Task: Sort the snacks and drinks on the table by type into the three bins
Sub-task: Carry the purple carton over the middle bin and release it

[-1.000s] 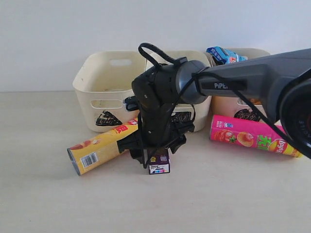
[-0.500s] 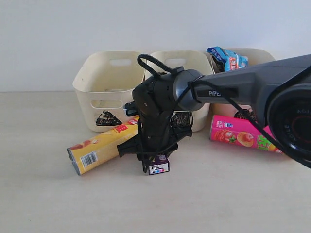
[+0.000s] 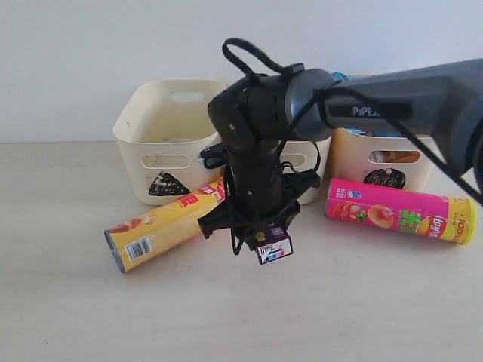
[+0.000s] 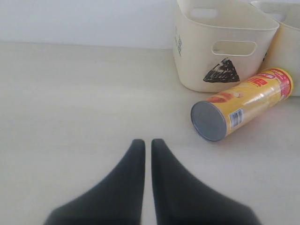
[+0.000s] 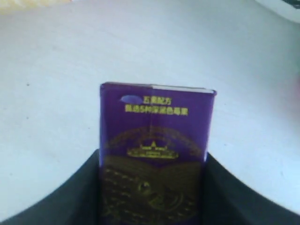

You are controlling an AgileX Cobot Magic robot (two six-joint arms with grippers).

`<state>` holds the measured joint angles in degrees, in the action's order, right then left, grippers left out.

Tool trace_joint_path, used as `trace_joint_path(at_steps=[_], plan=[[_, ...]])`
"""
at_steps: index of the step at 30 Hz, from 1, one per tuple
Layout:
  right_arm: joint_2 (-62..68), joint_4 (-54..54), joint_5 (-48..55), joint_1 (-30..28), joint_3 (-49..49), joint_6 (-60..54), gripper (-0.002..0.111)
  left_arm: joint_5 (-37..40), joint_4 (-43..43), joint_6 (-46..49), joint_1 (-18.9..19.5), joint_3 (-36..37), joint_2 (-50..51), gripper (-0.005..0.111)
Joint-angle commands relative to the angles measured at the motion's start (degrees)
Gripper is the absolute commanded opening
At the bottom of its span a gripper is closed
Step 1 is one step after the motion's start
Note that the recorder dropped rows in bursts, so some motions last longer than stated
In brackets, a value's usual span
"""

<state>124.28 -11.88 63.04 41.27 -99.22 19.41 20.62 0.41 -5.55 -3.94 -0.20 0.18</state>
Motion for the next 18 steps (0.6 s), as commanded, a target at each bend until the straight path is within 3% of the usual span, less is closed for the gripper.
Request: trace_joint_path(at_steps=[1,9,18], plan=[[-7.2,-0.9,1.0,-0.1,-0.1,-4.4,0.0,0.0,0.3,-0.5,0.2,0.2,-0.2,0.004],[-17.5,-3.3,-3.8,-0.7,-0.1,-7.9,0.0,0.0,0.3,-0.5,0.2,0.2,-0.2,0.004],[-18.4,-3.0,-18.0,-8.3,-0.1,-7.9,0.0,0.0,0.3,-0.5,0.2,0.2,-0.2,0.004]])
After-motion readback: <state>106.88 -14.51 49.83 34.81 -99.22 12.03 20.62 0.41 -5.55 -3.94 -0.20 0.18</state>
